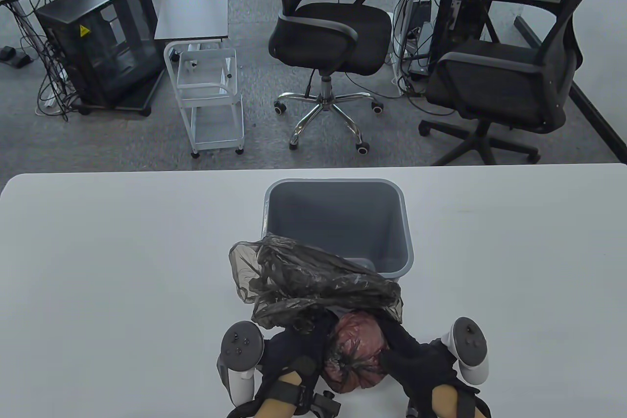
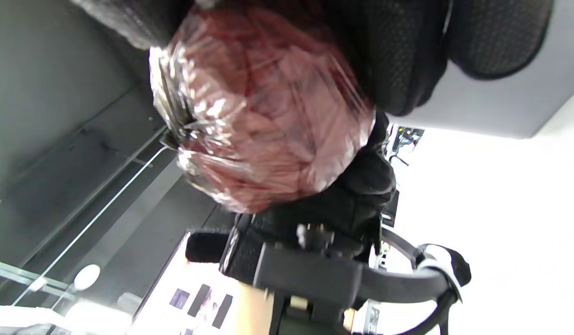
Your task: Twist garbage bag top to tighten it
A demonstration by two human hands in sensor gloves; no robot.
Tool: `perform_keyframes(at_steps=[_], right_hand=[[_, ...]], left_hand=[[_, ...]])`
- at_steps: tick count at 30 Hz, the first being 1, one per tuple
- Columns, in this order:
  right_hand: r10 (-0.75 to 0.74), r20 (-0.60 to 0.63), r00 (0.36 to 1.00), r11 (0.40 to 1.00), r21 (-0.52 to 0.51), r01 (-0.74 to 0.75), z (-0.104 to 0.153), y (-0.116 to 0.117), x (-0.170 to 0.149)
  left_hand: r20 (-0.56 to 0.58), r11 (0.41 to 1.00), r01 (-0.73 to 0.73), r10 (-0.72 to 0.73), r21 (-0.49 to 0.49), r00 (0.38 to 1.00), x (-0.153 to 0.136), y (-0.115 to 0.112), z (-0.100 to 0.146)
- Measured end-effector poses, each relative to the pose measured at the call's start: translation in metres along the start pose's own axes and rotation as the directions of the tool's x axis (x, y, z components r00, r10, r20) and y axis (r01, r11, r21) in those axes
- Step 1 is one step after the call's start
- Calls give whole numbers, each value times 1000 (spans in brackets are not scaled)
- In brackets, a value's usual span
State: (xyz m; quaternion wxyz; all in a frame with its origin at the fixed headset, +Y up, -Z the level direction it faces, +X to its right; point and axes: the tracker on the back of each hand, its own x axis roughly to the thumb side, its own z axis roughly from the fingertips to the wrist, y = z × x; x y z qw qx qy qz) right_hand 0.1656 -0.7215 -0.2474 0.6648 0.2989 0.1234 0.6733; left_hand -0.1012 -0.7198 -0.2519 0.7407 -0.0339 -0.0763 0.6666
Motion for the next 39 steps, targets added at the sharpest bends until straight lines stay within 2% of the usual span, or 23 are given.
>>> perform_keyframes(at_steps=[6, 11, 17, 19, 21, 24, 27, 32, 34, 37, 39], right_hand=[[-87, -32, 996, 990, -113, 83, 4, -12, -2], [-47, -55, 997, 995, -89, 42, 5, -8, -2], [52, 22, 998, 998, 35, -52, 0, 1, 5], [105, 41, 994, 993, 48, -107, 0, 2, 9], [130, 17, 991, 991, 11, -130, 1, -1, 9], [8, -29, 1000, 998, -62, -9, 3, -7, 2], [-66, -92, 994, 997, -52, 62, 5, -7, -5], [20, -40, 999, 1000, -2, -20, 3, -3, 2], [74, 9, 997, 995, 65, -74, 1, 1, 7], [187, 38, 982, 976, 101, -190, 0, 5, 13], [181, 41, 983, 979, 91, -184, 0, 5, 13]], left_hand=[[81, 988, -101, 111, -114, 991, 3, -9, -3], [63, 1000, -20, 20, 2, 998, 4, -3, -1], [12, 999, -31, 31, 34, 999, 2, 3, 0], [10, 999, -32, 32, 26, 999, 2, 2, 0], [3, 999, -40, 40, 7, 999, 2, 1, 0], [12, 1000, -20, 20, -10, 1000, 1, -2, 1], [24, 999, -34, 34, -23, 999, 3, -2, 0], [27, 998, 24, -26, 51, 999, 5, 4, 1], [19, 998, 16, -17, 63, 1000, 4, 5, 2], [22, 998, 27, -28, 55, 999, 4, 3, 2], [18, 999, 31, -32, 43, 999, 3, 2, 2]])
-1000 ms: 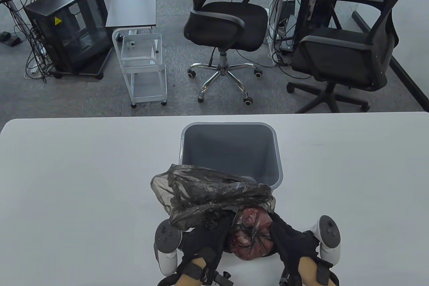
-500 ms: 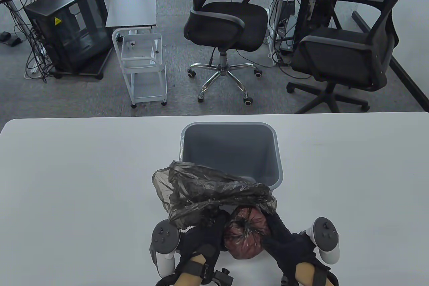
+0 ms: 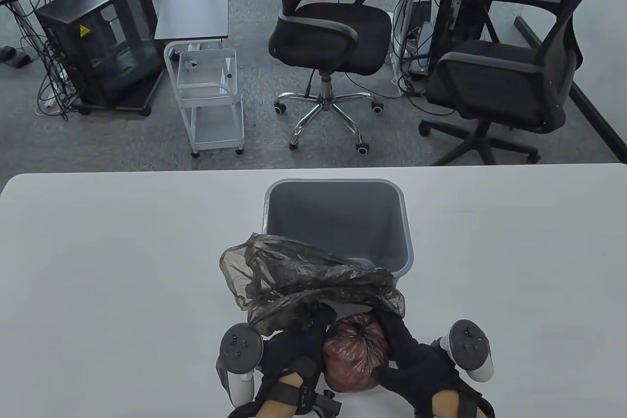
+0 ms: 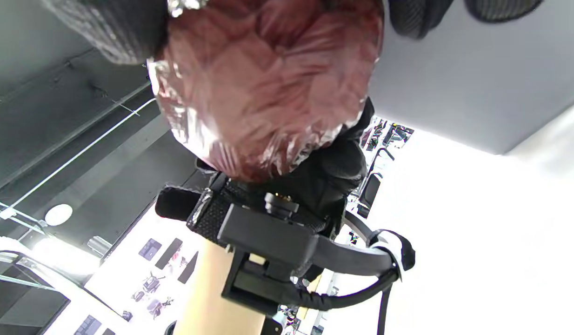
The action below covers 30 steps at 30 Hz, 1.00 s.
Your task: Twist garbage bag top to tighten it
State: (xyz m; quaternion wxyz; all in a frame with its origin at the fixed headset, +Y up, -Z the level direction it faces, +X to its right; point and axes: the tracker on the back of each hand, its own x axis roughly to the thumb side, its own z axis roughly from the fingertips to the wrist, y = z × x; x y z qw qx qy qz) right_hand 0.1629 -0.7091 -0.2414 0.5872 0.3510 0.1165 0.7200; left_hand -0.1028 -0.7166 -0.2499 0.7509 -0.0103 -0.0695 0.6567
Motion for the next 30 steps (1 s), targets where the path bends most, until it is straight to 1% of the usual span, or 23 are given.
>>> perform_keyframes(at_steps=[1, 3, 5, 6, 7, 8, 10, 12, 13, 14, 15, 17, 18, 19, 20, 22, 23, 24, 26, 28, 30], right_hand=[[-43, -2, 999, 999, -30, 43, 0, -1, -2], [-180, -25, 983, 979, -97, 177, 2, -2, -9], [-278, -61, 959, 958, -95, 271, 3, -2, -15], [-289, -73, 954, 955, -94, 282, 4, -1, -16], [-279, -88, 956, 958, -100, 270, 4, -1, -18], [-263, -95, 960, 962, -95, 255, 4, -1, -18], [-234, -95, 968, 970, -92, 225, 4, -1, -16], [-197, -69, 978, 977, -96, 190, 3, -1, -13], [-186, -32, 982, 981, -62, 184, 2, -1, -11], [-164, -13, 986, 986, -16, 164, 1, 1, -8], [-136, -8, 991, 991, 13, 136, 0, 2, -6], [-26, 6, 1000, 996, 85, 25, -2, 6, -2], [19, 5, 1000, 995, 101, -20, -3, 7, -1], [38, -3, 999, 995, 92, -37, -3, 8, -1], [32, -17, 999, 998, 55, -31, -3, 7, -2], [-62, -22, 998, 998, -13, 62, -1, 2, -5], [-144, -38, 989, 988, -70, 141, 1, -3, -9], [-220, -41, 975, 971, -102, 215, 3, -6, -12], [-259, -45, 965, 958, -142, 250, 5, -10, -16], [-234, -69, 970, 963, -150, 222, 6, -11, -18], [-236, -79, 969, 966, -132, 224, 6, -9, -18]], left_hand=[[3, 1000, -9, 9, -9, 1000, -1, 0, 0], [12, 995, -74, 75, -72, 997, -2, -4, -1], [22, 984, -128, 132, -125, 991, -1, -8, -2], [25, 982, -137, 141, -129, 990, -1, -8, -2], [22, 986, -126, 129, -113, 991, 0, -7, -2], [27, 993, -86, 89, -80, 996, 1, -5, -1], [41, 1000, 11, -12, 7, 999, 2, 1, -1], [32, 1000, 27, -28, 8, 999, 3, 4, -1], [21, 1000, 22, -22, 20, 1000, 2, 5, 0], [17, 999, 20, -21, 42, 1000, 1, 5, 0], [17, 999, 22, -23, 41, 1000, 1, 5, 0], [20, 998, 35, -36, 44, 999, 2, 4, 1], [23, 999, 38, -39, 36, 999, 2, 2, 1], [23, 999, 34, -35, 21, 999, 2, 1, 1], [14, 1000, 26, -26, -5, 1000, 1, -2, 0], [8, 997, -9, 10, -74, 1000, -2, -4, -1], [12, 990, -63, 65, -127, 998, -3, -7, -2], [3, 975, -122, 125, -186, 992, -2, -10, -3], [-5, 954, -164, 168, -251, 986, -1, -15, -4], [3, 962, -119, 123, -244, 992, 1, -16, -4], [38, 987, -1, 7, -160, 999, 4, -12, -4]])
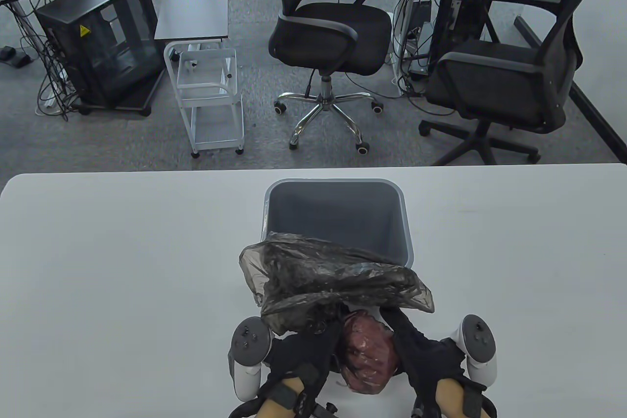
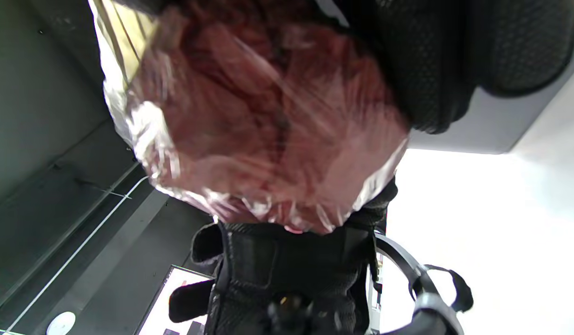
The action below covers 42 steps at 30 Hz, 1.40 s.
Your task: Twist garbage bag top to tighten it
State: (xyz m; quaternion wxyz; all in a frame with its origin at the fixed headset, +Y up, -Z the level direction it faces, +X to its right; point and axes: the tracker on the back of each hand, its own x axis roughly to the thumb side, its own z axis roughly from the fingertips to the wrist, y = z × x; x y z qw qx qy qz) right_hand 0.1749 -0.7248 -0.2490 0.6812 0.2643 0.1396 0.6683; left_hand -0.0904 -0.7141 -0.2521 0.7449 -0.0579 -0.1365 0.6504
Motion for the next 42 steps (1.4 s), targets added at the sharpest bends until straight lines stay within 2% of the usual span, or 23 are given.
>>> perform_keyframes(at_steps=[3, 5, 9, 10, 11, 13, 15, 17, 19, 23, 26, 29, 32, 35, 38, 42], right_hand=[[-12, 2, 1000, 999, 34, 12, -1, 6, -2], [11, 42, 999, 995, 99, -15, -3, 10, 1], [145, 113, 983, 963, 214, -166, -5, 18, 10], [177, 117, 977, 956, 216, -199, -5, 18, 12], [190, 111, 975, 956, 207, -210, -5, 18, 12], [187, 70, 980, 976, 103, -194, -4, 13, 10], [68, 50, 996, 997, 40, -70, -2, 6, 5], [-5, 19, 1000, 1000, 24, 5, -1, 1, 2], [4, 5, 1000, 1000, 0, -4, 0, 0, 1], [48, 27, 998, 999, -1, -48, 0, 2, 3], [103, 73, 992, 992, 66, -108, -2, 6, 6], [158, 98, 983, 976, 136, -171, -4, 13, 10], [187, 82, 979, 978, 75, -193, -3, 11, 10], [75, 60, 995, 997, 29, -77, -2, 5, 4], [20, 9, 1000, 1000, 0, -20, 0, 2, -2], [50, 26, 998, 999, 5, -51, -1, 3, -1]], left_hand=[[-7, 998, 38, -38, 43, 999, 2, 5, 1], [-24, 995, 31, -29, 97, 999, 1, 8, 3], [-39, 989, 49, -44, 138, 998, 0, 12, 4], [-40, 989, 47, -42, 137, 998, 0, 12, 4], [-40, 991, 36, -31, 127, 999, 0, 11, 4], [-28, 997, 2, 0, 81, 1000, -2, 8, 2], [-22, 998, -56, 56, -1, 998, -4, 4, 0], [-15, 995, -88, 87, -42, 996, -5, 1, -1], [-10, 997, -63, 63, -32, 998, -3, 1, -1], [-6, 992, 93, -93, 86, 996, 1, 8, 2], [-21, 989, 77, -75, 124, 997, 1, 10, 4], [-26, 988, 92, -90, 120, 996, 0, 10, 4], [-20, 992, 77, -75, 100, 997, -1, 8, 3], [-7, 999, 5, -5, 36, 1000, -2, 5, 2], [13, 999, -38, 38, 23, 999, -2, 4, 1], [14, 994, 70, -71, 80, 997, -2, 7, 2]])
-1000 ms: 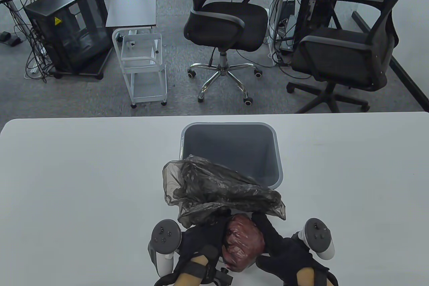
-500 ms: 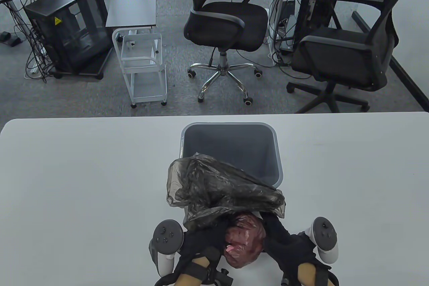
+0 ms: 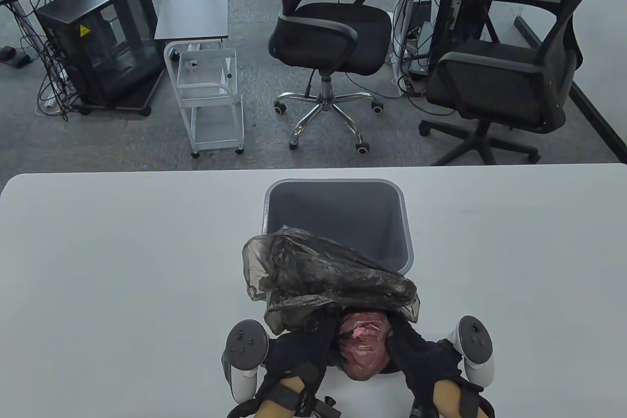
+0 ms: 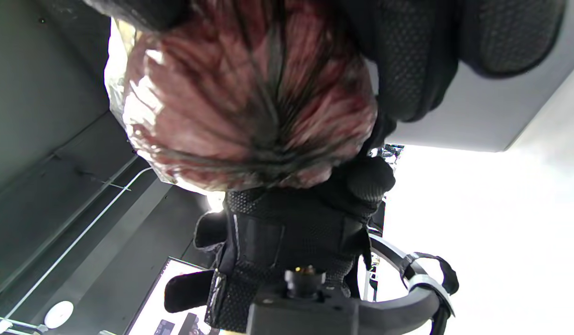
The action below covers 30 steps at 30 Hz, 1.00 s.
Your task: Twist garbage bag top to tighten it
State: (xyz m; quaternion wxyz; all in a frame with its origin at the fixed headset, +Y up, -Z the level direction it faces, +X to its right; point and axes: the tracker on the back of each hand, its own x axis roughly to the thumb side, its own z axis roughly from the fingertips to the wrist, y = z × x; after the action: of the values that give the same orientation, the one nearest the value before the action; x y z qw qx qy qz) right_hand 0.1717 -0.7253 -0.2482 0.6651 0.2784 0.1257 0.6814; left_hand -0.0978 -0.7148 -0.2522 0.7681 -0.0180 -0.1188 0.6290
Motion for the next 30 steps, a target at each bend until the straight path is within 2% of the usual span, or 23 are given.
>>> perform_keyframes(at_steps=[5, 9, 13, 20, 23, 25, 27, 30], right_hand=[[70, 51, 996, 996, 59, -73, -3, 5, 5], [2, 34, 999, 1000, -15, -1, -1, 2, 3], [-43, -23, 999, 999, -26, 42, 0, -3, -1], [-20, -5, 1000, 1000, 13, 20, 0, 2, -1], [34, 49, 998, 995, 95, -39, -3, 8, 4], [116, 57, 992, 983, 138, -123, -4, 11, 8], [168, 61, 984, 978, 111, -174, -3, 10, 10], [140, 26, 990, 990, 15, -141, -2, 3, 8]], left_hand=[[-14, 1000, -4, 4, 3, 1000, -1, -1, 1], [-13, 998, -41, 40, -39, 999, -1, -2, 0], [-3, 991, -97, 97, -88, 995, -1, -5, -1], [-17, 1000, 4, -3, 23, 1000, 1, 4, 0], [-21, 996, 26, -25, 84, 999, 1, 8, 2], [-22, 997, 14, -12, 78, 1000, 1, 8, 2], [-26, 997, -9, 11, 73, 1000, 0, 7, 2], [-14, 998, -21, 22, 55, 1000, -1, 4, 2]])
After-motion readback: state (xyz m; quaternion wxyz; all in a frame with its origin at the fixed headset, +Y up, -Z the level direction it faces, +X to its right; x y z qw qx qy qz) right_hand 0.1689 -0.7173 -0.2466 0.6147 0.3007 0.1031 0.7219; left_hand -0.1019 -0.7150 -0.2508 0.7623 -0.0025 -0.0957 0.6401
